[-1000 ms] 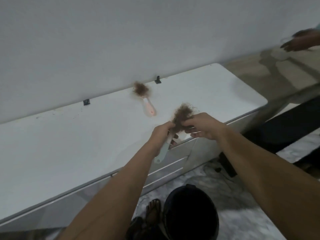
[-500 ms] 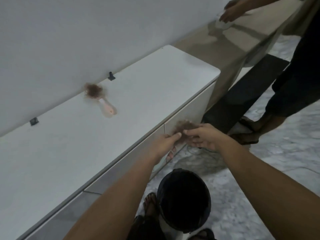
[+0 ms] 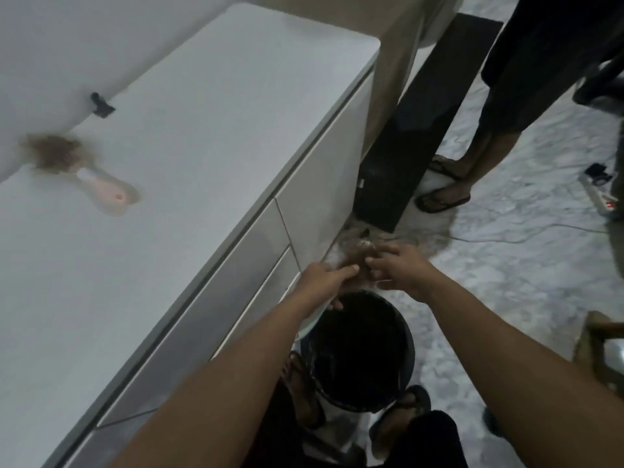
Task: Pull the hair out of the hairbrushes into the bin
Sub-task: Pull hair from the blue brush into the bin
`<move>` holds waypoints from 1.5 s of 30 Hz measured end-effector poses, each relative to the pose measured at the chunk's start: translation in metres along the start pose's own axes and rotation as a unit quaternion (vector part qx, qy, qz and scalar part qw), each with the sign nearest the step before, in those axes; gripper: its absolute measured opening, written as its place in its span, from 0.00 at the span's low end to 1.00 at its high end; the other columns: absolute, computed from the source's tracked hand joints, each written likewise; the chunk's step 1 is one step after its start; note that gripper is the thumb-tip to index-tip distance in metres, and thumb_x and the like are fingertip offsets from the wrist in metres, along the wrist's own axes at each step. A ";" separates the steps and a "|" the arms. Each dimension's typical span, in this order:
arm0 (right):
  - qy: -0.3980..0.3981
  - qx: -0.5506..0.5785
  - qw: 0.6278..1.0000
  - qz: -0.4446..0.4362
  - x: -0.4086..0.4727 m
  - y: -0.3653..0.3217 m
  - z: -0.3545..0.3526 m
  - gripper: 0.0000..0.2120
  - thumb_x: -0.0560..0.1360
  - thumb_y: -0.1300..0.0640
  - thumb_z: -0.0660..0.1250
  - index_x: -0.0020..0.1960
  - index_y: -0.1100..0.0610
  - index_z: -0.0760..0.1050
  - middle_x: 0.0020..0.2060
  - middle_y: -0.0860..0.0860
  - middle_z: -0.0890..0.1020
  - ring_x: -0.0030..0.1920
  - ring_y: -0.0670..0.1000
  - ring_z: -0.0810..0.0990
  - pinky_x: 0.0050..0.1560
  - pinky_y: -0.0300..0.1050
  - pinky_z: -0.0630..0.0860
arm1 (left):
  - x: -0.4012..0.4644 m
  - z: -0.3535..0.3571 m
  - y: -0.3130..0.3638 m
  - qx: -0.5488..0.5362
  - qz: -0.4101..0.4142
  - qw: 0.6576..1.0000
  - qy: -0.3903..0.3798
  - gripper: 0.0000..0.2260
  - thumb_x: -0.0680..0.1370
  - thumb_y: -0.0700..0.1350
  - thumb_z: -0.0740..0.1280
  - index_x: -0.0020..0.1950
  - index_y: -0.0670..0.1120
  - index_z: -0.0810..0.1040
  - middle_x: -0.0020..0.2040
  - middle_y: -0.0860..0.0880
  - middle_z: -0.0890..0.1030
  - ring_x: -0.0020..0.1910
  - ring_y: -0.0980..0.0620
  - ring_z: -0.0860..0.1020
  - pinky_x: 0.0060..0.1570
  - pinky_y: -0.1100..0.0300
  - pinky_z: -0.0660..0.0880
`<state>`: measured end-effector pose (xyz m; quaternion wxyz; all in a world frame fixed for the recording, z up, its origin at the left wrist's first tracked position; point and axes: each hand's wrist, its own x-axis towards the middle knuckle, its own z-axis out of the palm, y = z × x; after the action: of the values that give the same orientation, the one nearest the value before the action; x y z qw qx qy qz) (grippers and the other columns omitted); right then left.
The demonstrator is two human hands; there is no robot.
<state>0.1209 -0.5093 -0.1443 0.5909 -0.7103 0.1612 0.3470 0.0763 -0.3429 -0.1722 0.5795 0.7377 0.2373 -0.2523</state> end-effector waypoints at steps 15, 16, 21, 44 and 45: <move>0.071 0.097 0.992 0.037 0.039 0.187 0.046 0.21 0.71 0.65 0.63 0.63 0.59 0.76 0.40 0.56 0.78 0.35 0.50 0.76 0.32 0.42 0.70 | 0.063 0.038 -0.153 0.040 0.027 0.998 -0.044 0.20 0.77 0.54 0.70 0.53 0.37 0.81 0.37 0.42 0.81 0.22 0.47 0.75 0.22 0.63 0.71; 0.079 0.083 0.993 0.026 0.034 0.196 0.051 0.20 0.71 0.65 0.65 0.63 0.57 0.76 0.40 0.55 0.80 0.38 0.50 0.77 0.33 0.43 0.71 | 0.059 0.038 -0.159 0.041 0.032 0.998 -0.047 0.21 0.77 0.55 0.69 0.54 0.36 0.81 0.37 0.42 0.81 0.22 0.47 0.75 0.22 0.62 0.71; 0.120 0.063 0.991 -0.023 0.006 0.224 0.081 0.25 0.72 0.62 0.73 0.66 0.58 0.70 0.45 0.56 0.82 0.46 0.53 0.80 0.40 0.44 0.75 | 0.036 0.031 -0.182 0.039 0.062 0.995 -0.061 0.22 0.78 0.58 0.65 0.50 0.38 0.83 0.34 0.42 0.82 0.24 0.46 0.78 0.25 0.60 0.73; 0.153 0.162 0.973 -0.056 0.048 0.287 0.064 0.03 0.74 0.64 0.70 0.48 0.60 0.78 0.40 0.55 0.84 0.39 0.51 0.82 0.42 0.46 0.81 | 0.084 0.046 -0.235 0.072 0.032 0.995 -0.063 0.15 0.79 0.53 0.68 0.51 0.40 0.78 0.36 0.43 0.81 0.22 0.50 0.77 0.22 0.62 0.71; 0.149 0.174 0.972 -0.049 0.052 0.286 0.065 0.04 0.75 0.61 0.70 0.49 0.59 0.78 0.41 0.55 0.84 0.41 0.52 0.82 0.43 0.46 0.81 | 0.086 0.046 -0.236 0.073 0.034 0.995 -0.059 0.15 0.78 0.53 0.68 0.49 0.41 0.78 0.36 0.43 0.81 0.22 0.50 0.77 0.23 0.62 0.72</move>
<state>-0.0448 -0.5093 -0.3915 0.6911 -0.6472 0.2706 0.1743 -0.0142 -0.3318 -0.4106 0.5454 0.7695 0.1587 -0.2920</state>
